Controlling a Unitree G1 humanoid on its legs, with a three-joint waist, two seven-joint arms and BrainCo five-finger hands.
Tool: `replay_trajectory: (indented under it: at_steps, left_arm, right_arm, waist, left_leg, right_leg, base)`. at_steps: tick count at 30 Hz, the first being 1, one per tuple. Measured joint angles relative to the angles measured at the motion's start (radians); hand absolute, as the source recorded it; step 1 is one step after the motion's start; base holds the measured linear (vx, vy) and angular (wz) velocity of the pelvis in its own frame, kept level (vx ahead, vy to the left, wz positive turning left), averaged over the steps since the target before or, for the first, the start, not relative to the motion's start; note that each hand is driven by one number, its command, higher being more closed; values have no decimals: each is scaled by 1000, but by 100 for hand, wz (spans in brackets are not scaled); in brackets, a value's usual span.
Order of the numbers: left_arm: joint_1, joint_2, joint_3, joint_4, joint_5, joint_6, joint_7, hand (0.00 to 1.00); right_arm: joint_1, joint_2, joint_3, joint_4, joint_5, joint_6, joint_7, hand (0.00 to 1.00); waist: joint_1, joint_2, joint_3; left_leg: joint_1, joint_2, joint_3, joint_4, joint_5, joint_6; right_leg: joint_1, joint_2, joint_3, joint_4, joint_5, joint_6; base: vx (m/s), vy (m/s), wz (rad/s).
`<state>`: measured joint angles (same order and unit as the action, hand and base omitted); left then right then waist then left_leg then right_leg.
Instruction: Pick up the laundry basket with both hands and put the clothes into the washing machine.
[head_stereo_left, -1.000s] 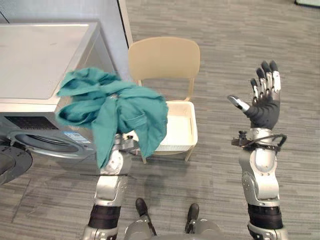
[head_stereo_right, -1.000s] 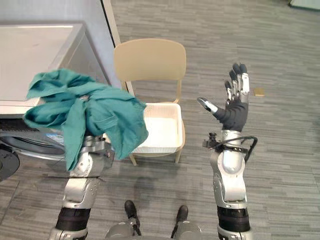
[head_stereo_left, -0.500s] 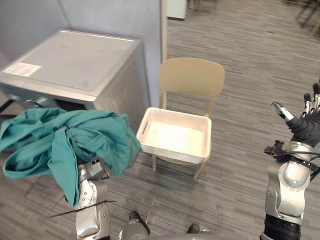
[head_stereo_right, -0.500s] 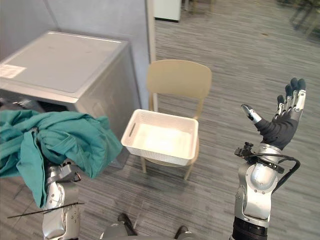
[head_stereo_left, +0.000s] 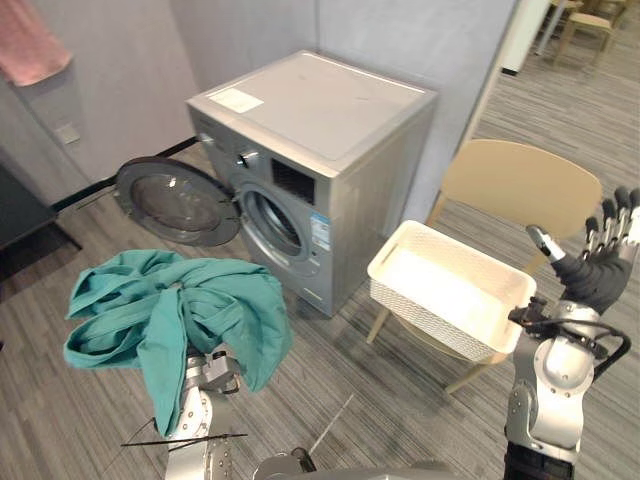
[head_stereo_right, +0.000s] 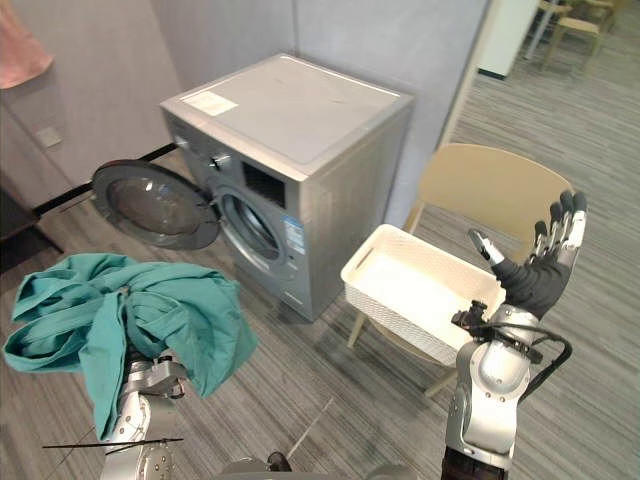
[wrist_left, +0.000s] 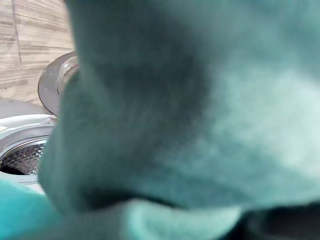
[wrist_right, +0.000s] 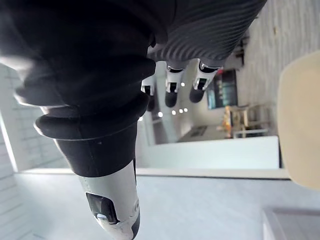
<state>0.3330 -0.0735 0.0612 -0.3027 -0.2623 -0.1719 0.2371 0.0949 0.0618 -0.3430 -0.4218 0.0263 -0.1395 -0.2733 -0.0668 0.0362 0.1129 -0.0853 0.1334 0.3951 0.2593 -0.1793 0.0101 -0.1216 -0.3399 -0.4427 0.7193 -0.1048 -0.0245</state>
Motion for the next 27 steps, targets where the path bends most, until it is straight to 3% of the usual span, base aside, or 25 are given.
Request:
replay_trajectory:
  at_steps: [1,2,3,5,8,11,13,16,17,19,20,22,23,25,27]
  left_arm:
    - [0,2,-16,12,-3,7,0,100]
    - [0,6,-37,23,-3,10,-1,100]
    - [0,10,-49,27,-3,10,-1,100]
    - [-1,30,-112,53,-3,17,-16,100]
    - [-5,28,-203,76,-3,19,-39,100]
    - [-24,27,-284,78,-2,22,-63,100]
    - [-38,23,-315,88,-2,22,-64,100]
    - [-59,21,-346,118,1,32,-67,100]
    - [-69,21,-353,120,2,35,-81,100]
    - [-69,20,-342,118,0,36,-84,100]
    - [-60,19,-325,118,-1,36,-83,100]
    - [-34,18,-295,122,0,36,-83,100]
    - [-27,17,-283,144,0,37,-83,100]
    - [-24,16,-261,175,0,46,-84,100]
    - [-24,16,-247,191,-1,53,-85,100]
  right_arm:
    - [31,11,2,0,1,4,8,0]
    - [58,11,2,-7,3,4,19,0]
    - [70,10,2,-18,3,4,24,0]
    - [120,6,1,-78,7,-3,44,0]
    - [167,1,21,-116,41,-9,79,0]
    - [204,2,54,-129,67,-9,83,0]
    - [220,4,71,-152,83,-8,81,0]
    - [219,5,71,-191,90,-9,76,0]
    - [225,5,76,-207,92,-10,76,0]
    - [230,2,110,-235,100,-9,76,0]
    - [229,-2,144,-258,103,-11,79,0]
    - [215,-3,173,-261,120,-20,82,0]
    - [220,-1,171,-251,128,-24,81,0]
    - [216,-1,155,-216,130,-25,82,0]
    - [211,-3,134,-177,130,-24,81,0]
  waist:
    - [-10,-13,10]
    - [-17,-22,13]
    - [-24,-29,14]
    - [-41,-41,14]
    - [-56,-45,11]
    - [-54,-32,17]
    - [-53,-41,14]
    - [-59,-14,-14]
    - [-61,0,-17]
    - [-42,0,-15]
    - [-20,0,-13]
    - [-7,-8,-9]
    - [-6,-13,-7]
    - [-6,-21,-7]
    - [-5,-23,-6]
  left_leg:
    - [19,-16,-47,-26,10,18]
    - [24,-36,-100,-43,15,26]
    - [24,-46,-126,-46,20,34]
    - [27,-89,-215,-48,28,44]
    - [48,-132,-321,-41,25,57]
    - [43,-132,-408,35,-38,32]
    - [35,-124,-441,112,-108,-1]
    - [43,-37,-398,146,-122,-11]
    - [15,10,-346,223,-122,-16]
    - [-57,81,-301,451,-100,-7]
    - [-96,126,-285,593,-60,37]
    - [-132,182,-250,729,-16,79]
    - [-154,206,-213,776,-28,94]
    - [-167,221,-175,745,-43,103]
    - [-172,208,-175,635,-67,64]
  right_leg:
    - [-39,67,126,73,-32,27]
    - [-68,134,201,96,-66,32]
    - [-78,168,231,93,-85,41]
    - [-92,281,352,-29,-139,61]
    - [-100,366,474,-226,-141,62]
    - [-128,364,484,-314,-96,40]
    - [-95,339,407,-333,-3,27]
    - [-51,368,313,-353,-37,-7]
    - [-16,395,290,-387,-37,-8]
    - [44,437,278,-427,-40,-25]
    - [75,463,293,-434,-50,-47]
    - [111,484,317,-446,-65,-70]
    - [136,479,335,-462,-71,-80]
    - [153,458,358,-480,-71,-79]
    - [156,431,379,-490,-67,-73]
  base:
    - [83,84,126]
    - [96,61,127]
    - [116,14,135]
    - [166,-47,139]
    - [237,-111,126]
    - [232,-163,99]
    - [245,-255,75]
    - [372,-329,72]
    - [336,-293,54]
    - [226,-213,6]
    - [129,-129,-38]
    - [127,-78,-45]
    - [142,-17,-33]
    - [185,50,-25]
    - [213,170,-23]
